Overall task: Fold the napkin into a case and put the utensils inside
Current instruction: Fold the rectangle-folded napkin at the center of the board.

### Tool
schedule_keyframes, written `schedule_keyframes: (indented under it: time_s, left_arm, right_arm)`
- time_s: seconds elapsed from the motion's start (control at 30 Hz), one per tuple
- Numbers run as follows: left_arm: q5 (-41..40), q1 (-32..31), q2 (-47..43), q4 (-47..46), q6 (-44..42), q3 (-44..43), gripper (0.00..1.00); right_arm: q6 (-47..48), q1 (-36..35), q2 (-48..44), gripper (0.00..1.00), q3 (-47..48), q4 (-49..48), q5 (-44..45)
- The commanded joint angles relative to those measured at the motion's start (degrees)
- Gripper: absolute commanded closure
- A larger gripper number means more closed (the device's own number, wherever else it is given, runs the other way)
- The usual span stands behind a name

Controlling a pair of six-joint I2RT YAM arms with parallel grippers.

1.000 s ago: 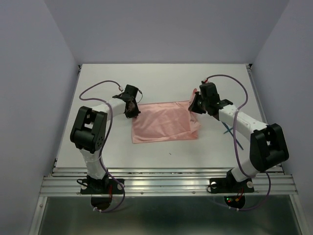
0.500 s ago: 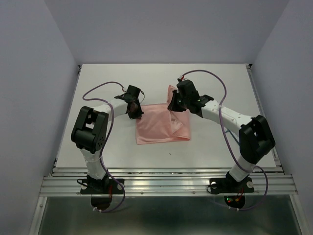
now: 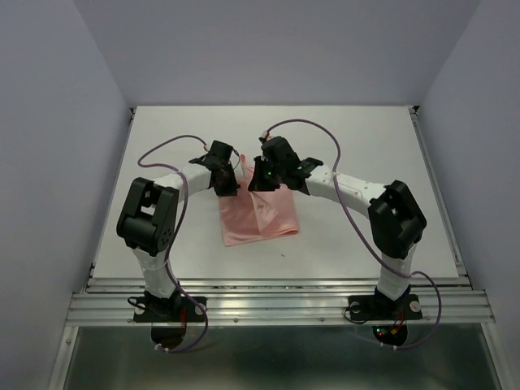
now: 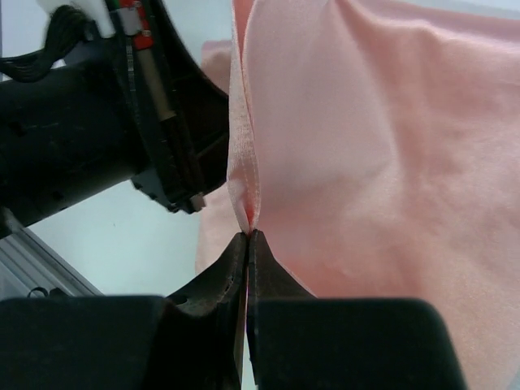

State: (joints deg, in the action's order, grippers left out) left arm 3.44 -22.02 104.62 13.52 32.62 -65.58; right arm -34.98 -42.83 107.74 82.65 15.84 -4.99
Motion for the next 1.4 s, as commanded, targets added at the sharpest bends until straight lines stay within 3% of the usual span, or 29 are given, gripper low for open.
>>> schedule_keyframes:
  time_s: [0.0,0.17,0.47,0.93,1.37]
  left_arm:
    - [1.21,2.59,-7.23,1.42,-0.98,0.63,1.00]
    - [-0.10,6.55,-7.94,1.86,-1.86,3.26,1.00]
    - [-6.16,7.61,-7.68,3.00,-0.54,7.31,1.00]
    - [1.30,2.95,-2.05,-3.50,1.13,6.44,1.00]
    - [2.71,1.63,-0.12,-3.94,1.39,3.62,1.00]
  right_arm:
    - [-0.44,0.20,0.10,0.99,2.25,-1.95,-1.07]
    - [-0.44,0.20,0.89,0.99,2.69,-1.95,-2.21]
    - [-0.26,0.20,0.36,0.99,2.34,-1.95,-2.21]
    - [-0.61,-0.33,-1.57,0.99,2.34,-1.86,-2.21]
    - [-1.76,-1.38,0.18,0.99,4.36,-0.28,-1.77]
